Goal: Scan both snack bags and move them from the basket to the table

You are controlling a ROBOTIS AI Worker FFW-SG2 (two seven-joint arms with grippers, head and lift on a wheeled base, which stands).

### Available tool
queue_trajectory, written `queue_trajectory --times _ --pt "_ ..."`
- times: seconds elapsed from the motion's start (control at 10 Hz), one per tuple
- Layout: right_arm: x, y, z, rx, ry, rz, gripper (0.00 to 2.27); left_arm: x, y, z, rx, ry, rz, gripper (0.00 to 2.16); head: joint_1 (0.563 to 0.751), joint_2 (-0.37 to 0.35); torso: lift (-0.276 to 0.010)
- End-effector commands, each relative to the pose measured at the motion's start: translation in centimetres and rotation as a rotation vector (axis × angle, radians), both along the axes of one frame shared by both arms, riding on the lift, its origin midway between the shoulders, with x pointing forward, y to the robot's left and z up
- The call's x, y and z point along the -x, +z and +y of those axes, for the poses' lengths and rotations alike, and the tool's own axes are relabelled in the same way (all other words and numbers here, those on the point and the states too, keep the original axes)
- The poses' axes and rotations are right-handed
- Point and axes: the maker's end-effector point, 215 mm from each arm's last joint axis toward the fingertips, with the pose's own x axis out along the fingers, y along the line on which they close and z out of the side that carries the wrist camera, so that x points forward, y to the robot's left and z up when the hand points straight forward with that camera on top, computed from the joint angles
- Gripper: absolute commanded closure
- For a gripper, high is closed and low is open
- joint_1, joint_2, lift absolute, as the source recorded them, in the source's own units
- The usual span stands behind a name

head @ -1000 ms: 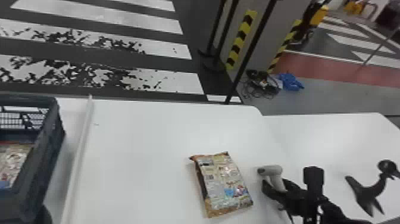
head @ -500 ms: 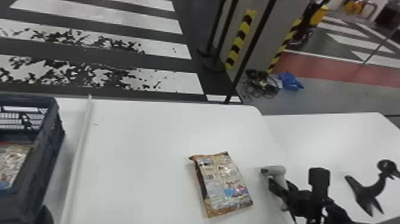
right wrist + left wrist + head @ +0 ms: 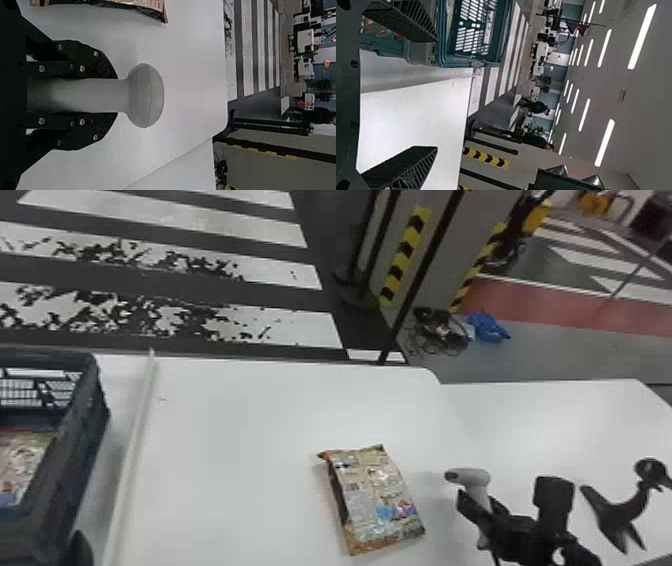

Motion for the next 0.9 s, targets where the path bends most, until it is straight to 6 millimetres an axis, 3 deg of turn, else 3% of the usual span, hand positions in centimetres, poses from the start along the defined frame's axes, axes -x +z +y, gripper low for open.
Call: queue_trajectory --times 0.0,0.5,0.8 --pt "0.7 0.4 1.6 -0.027 -0.005 0.001 2.25 -0.1 0.2 0.0 -0.001 -0.004 -0.005 0.02 0.695 -0.350 -0.098" --pt "1.8 2.6 6.7 -0.078 0.001 -0.021 2.25 -0.4 0.4 0.0 -0.003 -0.009 -0.010 0.02 0.695 -0.350 -0.098" --pt "2.3 2.2 10.4 -0.124 -0.010 -0.022 2.25 -0.5 0.4 -0.4 0.003 -0.016 -0.011 0.01 0.695 -0.350 -0.098"
